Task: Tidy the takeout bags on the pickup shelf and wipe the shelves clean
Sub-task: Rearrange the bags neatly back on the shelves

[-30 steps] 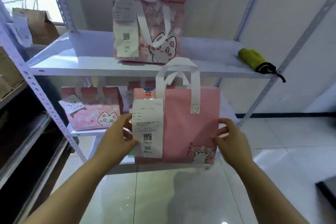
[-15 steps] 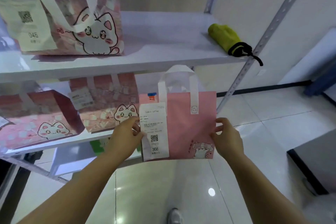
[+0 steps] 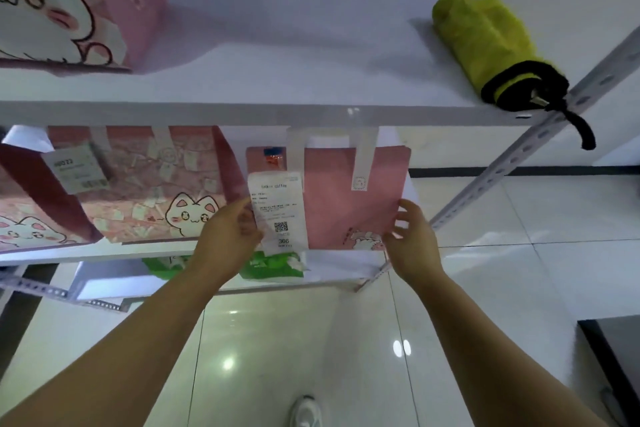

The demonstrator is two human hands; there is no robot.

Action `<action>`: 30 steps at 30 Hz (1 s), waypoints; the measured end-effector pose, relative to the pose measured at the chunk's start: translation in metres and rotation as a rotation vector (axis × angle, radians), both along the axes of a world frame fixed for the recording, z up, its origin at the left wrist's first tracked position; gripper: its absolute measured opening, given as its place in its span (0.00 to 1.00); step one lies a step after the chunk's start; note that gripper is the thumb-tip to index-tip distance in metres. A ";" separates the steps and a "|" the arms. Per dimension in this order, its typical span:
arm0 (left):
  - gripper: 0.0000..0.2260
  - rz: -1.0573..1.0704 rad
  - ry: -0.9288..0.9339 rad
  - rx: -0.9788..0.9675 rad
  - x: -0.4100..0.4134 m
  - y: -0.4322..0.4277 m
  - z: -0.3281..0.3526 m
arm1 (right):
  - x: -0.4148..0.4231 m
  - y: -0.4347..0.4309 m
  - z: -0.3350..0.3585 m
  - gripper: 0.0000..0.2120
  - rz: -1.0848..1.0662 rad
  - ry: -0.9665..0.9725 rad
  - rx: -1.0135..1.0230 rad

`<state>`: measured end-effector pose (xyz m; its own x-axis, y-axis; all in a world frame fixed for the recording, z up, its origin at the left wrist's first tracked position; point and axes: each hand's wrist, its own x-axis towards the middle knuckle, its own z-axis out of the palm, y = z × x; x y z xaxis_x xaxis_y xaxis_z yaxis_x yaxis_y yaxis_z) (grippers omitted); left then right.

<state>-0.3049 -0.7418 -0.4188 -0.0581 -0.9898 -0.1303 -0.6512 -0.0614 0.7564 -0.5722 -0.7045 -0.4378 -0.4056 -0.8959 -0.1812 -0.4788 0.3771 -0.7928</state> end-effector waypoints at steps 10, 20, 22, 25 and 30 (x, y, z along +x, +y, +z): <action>0.19 0.056 0.046 0.044 -0.011 -0.028 -0.027 | -0.012 -0.038 -0.031 0.28 0.086 -0.048 0.024; 0.17 0.097 0.088 0.044 -0.006 -0.015 -0.015 | -0.010 -0.030 -0.020 0.25 0.042 0.086 0.067; 0.19 0.115 0.070 0.049 0.000 -0.006 -0.007 | -0.007 -0.024 -0.008 0.20 0.055 0.106 0.030; 0.17 0.101 0.065 0.055 0.010 0.009 0.012 | 0.003 -0.012 0.017 0.14 0.118 0.143 -0.019; 0.10 0.110 0.038 -0.036 0.031 0.036 0.054 | 0.030 0.009 0.065 0.08 0.285 0.210 -0.111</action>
